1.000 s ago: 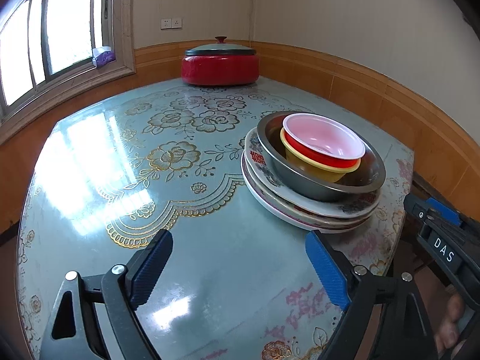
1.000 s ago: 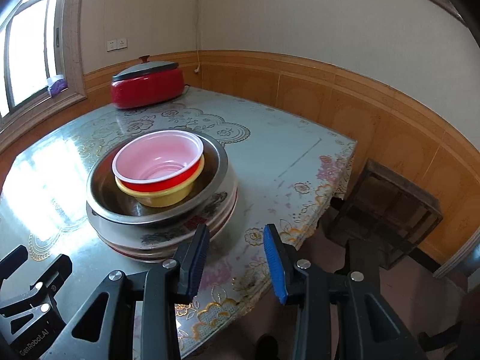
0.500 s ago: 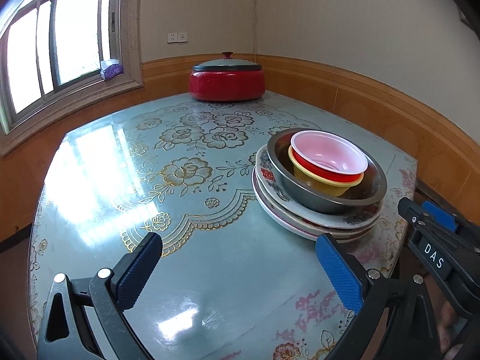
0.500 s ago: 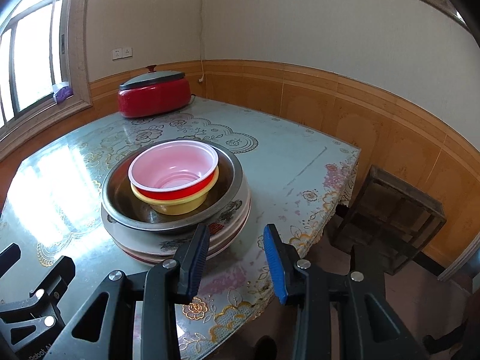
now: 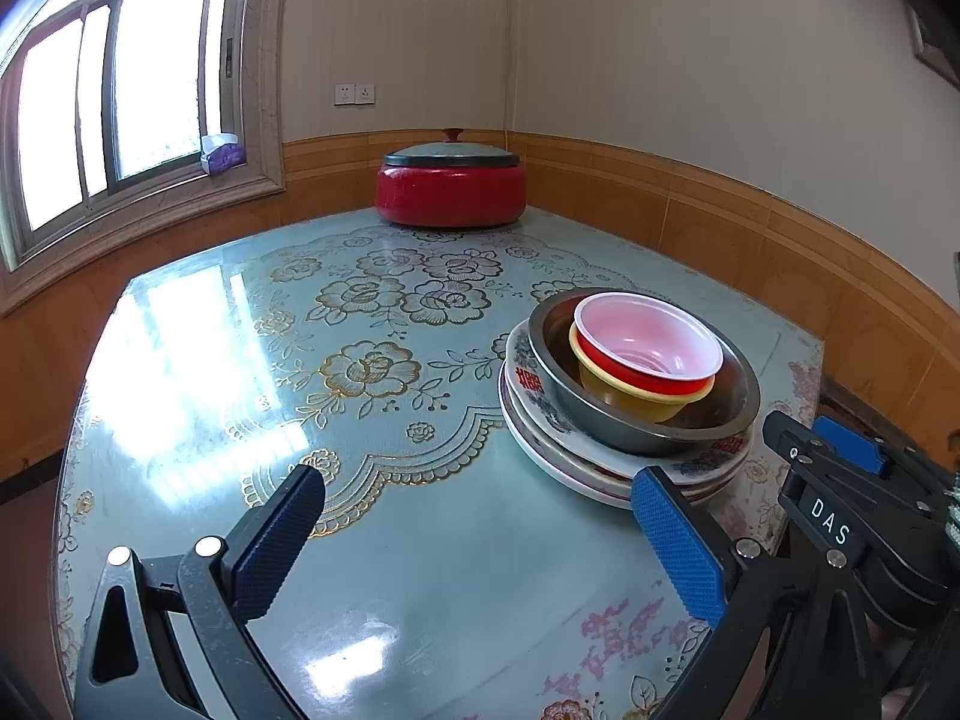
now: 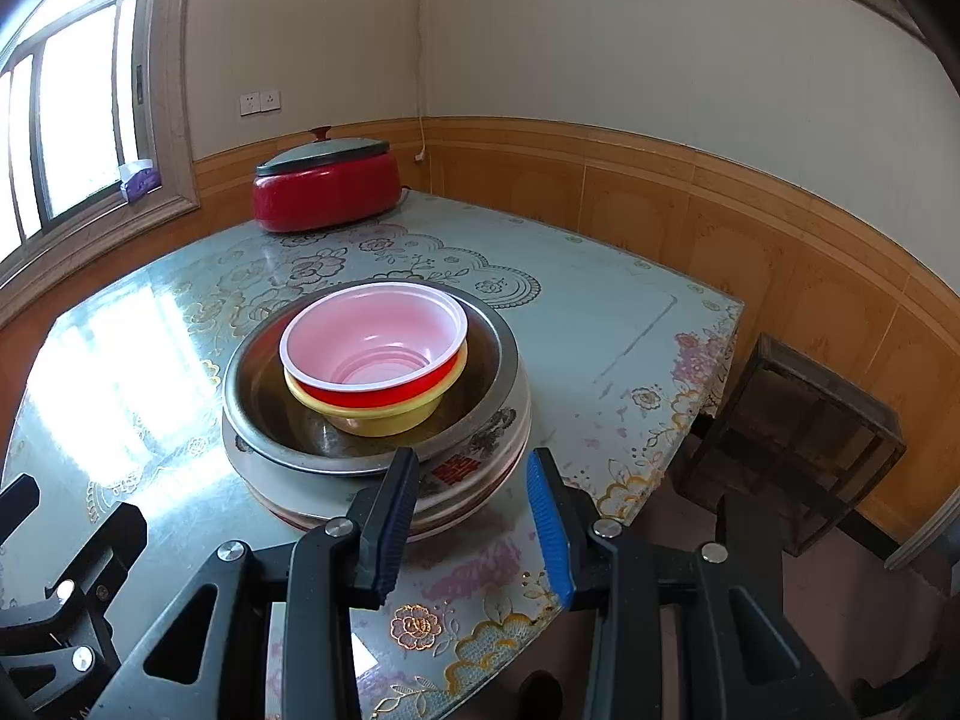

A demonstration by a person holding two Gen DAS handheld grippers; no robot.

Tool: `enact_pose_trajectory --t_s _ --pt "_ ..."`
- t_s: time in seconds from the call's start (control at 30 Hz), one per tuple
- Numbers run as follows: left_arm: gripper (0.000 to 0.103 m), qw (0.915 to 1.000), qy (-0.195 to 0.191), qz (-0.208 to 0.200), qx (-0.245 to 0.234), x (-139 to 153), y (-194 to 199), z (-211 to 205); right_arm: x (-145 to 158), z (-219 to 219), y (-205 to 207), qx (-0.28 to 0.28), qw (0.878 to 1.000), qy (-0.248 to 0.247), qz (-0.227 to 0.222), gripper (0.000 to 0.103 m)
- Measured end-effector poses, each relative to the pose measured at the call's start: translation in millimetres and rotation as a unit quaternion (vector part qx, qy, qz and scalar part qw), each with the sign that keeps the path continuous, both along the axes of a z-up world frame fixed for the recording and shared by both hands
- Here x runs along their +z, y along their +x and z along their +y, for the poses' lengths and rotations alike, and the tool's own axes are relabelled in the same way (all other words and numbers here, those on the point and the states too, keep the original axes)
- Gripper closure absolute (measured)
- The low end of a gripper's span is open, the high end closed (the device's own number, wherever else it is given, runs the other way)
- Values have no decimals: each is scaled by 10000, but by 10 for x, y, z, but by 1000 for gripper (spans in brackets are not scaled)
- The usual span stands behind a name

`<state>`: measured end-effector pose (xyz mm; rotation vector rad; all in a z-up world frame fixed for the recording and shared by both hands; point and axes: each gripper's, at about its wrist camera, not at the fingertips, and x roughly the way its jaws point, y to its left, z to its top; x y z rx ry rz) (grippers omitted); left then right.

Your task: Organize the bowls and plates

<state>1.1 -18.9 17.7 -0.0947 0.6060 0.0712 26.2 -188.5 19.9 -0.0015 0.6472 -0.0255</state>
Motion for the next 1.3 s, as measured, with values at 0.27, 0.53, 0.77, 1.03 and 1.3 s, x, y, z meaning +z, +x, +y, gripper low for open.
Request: enact_pose_trajectory --t_s 0.27,0.53,0.77,1.03,1.3 --pt "0 9997 167 -19 148 3 15 -32 10 -34 38 -14 9999 101 -47 66" --pt "0 9996 148 -4 233 -10 21 -18 -16 -3 103 89 9999 85 -15 66" --pt "0 9997 140 2 217 -29 26 -54 -55 -1 103 142 9999 59 26 66" --pt "0 9999 66 44 142 -47 79 -91 -94 -63 85 82 9999 48 76 66" --pt "0 9999 57 61 77 -58 112 -126 -103 -125 97 -13 10000 69 71 66"
